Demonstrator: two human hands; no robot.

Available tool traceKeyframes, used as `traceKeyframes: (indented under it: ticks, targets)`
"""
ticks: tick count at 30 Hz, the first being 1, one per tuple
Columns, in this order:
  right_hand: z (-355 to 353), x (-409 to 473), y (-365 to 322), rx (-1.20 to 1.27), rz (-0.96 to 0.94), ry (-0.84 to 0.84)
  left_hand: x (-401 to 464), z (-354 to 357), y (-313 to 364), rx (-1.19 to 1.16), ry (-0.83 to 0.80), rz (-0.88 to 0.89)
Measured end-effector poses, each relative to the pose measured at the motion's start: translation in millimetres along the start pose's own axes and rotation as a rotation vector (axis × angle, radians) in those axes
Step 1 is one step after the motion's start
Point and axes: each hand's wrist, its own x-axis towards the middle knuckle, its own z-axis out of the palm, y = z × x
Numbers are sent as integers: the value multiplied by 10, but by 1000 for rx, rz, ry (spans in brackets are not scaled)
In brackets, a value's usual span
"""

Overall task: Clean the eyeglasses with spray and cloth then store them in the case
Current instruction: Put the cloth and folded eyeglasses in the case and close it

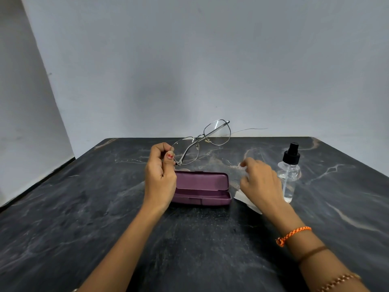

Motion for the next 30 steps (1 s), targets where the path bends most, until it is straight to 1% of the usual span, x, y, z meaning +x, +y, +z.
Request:
traceKeyframes:
  ticks: [1, 3, 5, 7, 9, 13, 16, 18, 20, 22, 23, 24, 27, 30]
  targets:
    - [-12, 9, -4, 78, -45, 107, 3, -3, 7, 8, -7, 2]
    - [-48, 20, -38, 323, -103, 292, 7, -10, 20, 24, -26, 10]
    - [-98, 28, -97, 643, -58, 380, 1, -16, 36, 47, -54, 33]
    - [-134, 38, -143, 943, 38, 392, -16, -21, 52, 81, -91, 67]
    - [-159, 56, -159, 1162, 112, 370, -33, -19, 60, 107, -131, 87]
    - [-186, 85, -170, 1393, 182, 323, -63, 2, 75, 183, -211, 157]
    - [-219, 93, -167, 1513, 214, 287, -86, 17, 85, 229, -236, 213]
    - [-229, 90, -166, 1530, 210, 259, -93, 26, 80, 249, -241, 227]
    - [-220, 83, -172, 1487, 221, 268, -97, 28, 81, 254, -241, 230]
    - [-203, 90, -153, 1410, 273, 306, -93, 24, 86, 243, -238, 225]
    - [-199, 96, -138, 1388, 300, 299, -91, 21, 87, 233, -235, 218]
    - [-198, 100, -122, 1382, 319, 260, -91, 19, 88, 224, -233, 211]
    - [-191, 91, -115, 1445, 318, 70, -94, 19, 89, 221, -239, 211]
    - [-178, 76, -135, 1497, 285, -3, -94, 20, 87, 226, -236, 217]
